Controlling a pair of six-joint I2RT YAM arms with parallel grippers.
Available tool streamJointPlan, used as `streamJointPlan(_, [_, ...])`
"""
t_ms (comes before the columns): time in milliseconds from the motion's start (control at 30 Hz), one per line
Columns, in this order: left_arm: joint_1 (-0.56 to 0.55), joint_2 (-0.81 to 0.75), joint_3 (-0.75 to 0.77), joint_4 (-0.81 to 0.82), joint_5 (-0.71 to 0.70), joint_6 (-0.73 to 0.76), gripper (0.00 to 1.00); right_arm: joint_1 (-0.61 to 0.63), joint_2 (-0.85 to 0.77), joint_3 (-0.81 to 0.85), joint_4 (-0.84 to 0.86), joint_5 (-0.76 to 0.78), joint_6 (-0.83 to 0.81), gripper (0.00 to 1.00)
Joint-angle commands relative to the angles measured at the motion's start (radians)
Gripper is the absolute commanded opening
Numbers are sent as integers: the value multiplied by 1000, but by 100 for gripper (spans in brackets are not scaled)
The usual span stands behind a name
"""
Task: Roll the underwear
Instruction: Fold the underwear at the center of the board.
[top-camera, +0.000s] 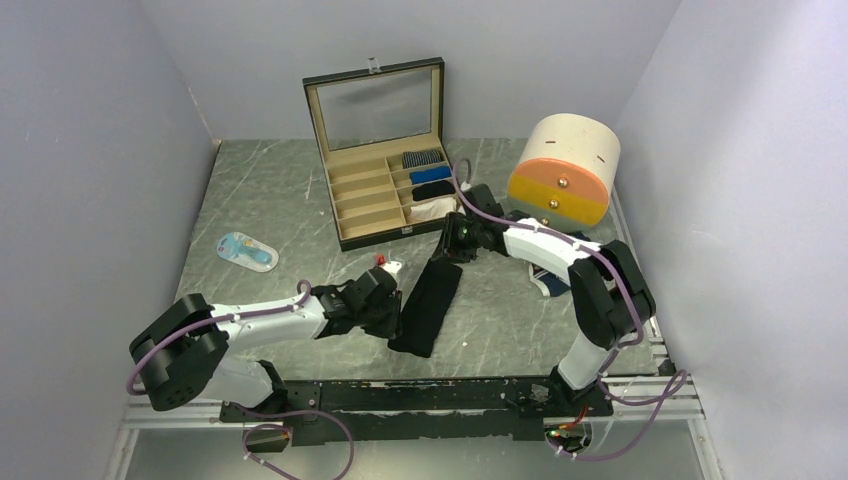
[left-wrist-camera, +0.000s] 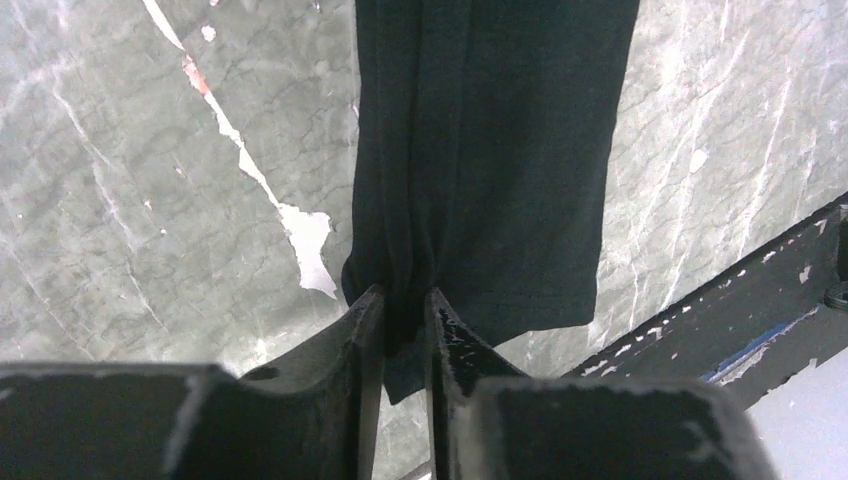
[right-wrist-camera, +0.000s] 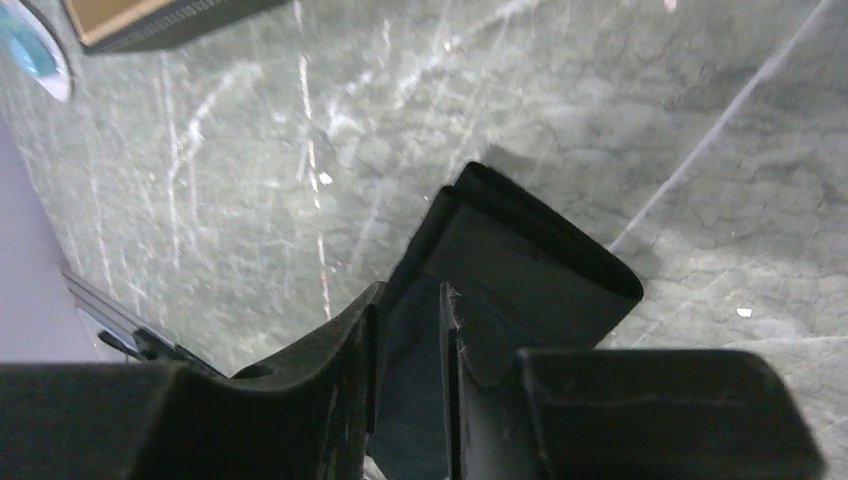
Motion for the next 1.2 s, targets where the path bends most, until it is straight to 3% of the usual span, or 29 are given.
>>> streamJointPlan(0, [1,-20,34,-27,-1,-7,28,-1,-10,-84,85,-76,-48,27])
streamJointPlan(300, [0,-118,73,-124,-10,-3,52,-1,39,-99,74,35,-127,25])
streamJointPlan(500, [0,-221,77,-188,-70,-18,56,0,80,-43,25,24,-184,28])
streamJointPlan(800, [-1,-338,33,-258,-182,-60,64,23,-88,-84,19,-50,-233,38])
streamJointPlan(1000, [1,-385,17,-288,-241,-77,72,84,-175,-216,111,-145,-158,37])
streamJointPlan(1167, [0,-374,18,-294,-243,-75,74,108,-137,-256,140,-78,-101,32])
